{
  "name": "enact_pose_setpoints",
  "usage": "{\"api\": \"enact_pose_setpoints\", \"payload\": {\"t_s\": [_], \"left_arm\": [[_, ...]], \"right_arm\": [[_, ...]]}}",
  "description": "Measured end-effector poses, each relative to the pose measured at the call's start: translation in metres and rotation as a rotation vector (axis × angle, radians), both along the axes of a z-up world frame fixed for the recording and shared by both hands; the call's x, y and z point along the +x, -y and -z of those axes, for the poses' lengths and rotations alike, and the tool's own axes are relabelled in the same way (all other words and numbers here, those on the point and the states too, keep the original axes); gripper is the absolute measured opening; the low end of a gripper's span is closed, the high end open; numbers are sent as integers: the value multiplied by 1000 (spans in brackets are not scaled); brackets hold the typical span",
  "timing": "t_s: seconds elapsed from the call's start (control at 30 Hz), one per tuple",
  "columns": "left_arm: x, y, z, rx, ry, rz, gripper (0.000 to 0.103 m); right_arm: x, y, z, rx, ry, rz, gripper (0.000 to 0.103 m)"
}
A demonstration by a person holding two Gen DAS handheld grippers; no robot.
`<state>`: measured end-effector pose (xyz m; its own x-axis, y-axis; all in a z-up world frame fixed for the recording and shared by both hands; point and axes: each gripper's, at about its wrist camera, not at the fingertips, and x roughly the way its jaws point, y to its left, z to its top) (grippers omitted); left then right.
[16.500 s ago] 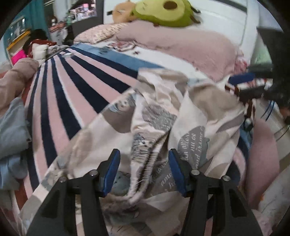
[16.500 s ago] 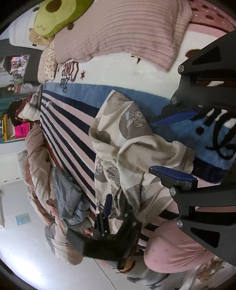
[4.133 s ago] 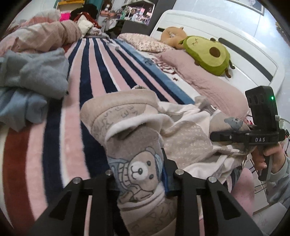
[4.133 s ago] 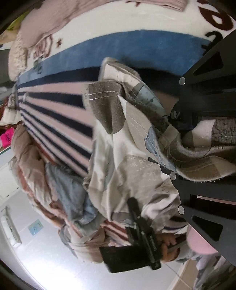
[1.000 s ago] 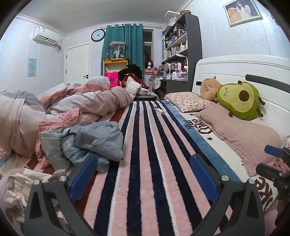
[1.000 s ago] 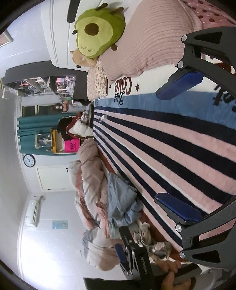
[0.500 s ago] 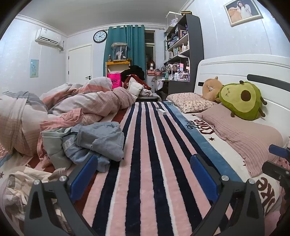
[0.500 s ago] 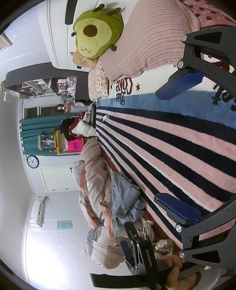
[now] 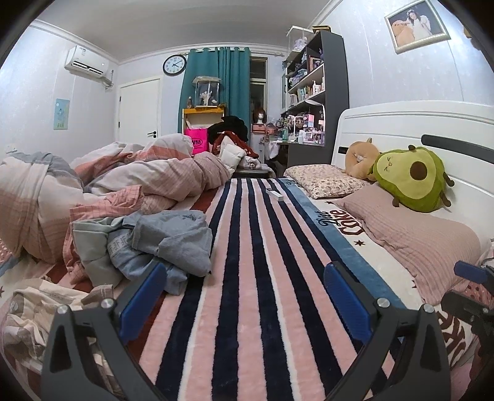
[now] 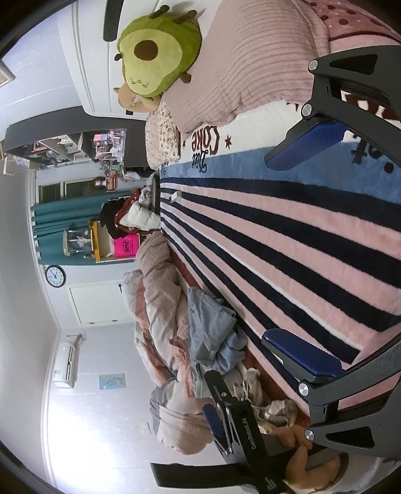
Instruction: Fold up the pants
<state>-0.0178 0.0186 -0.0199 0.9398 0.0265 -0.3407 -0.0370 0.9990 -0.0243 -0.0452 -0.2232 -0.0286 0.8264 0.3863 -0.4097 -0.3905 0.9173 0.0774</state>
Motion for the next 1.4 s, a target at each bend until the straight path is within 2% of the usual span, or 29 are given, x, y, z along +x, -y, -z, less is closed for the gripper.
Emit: {"api": "enact_pose_setpoints", "payload": {"t_s": [0.53, 1.4], "left_arm": [[0, -2, 3, -50, -2, -7, 101], [0, -1, 4, -37, -4, -12, 101]], "right_arm": [[-3, -5, -1, 7, 9, 17, 102], [0, -4, -5, 14, 12, 16, 102]]}}
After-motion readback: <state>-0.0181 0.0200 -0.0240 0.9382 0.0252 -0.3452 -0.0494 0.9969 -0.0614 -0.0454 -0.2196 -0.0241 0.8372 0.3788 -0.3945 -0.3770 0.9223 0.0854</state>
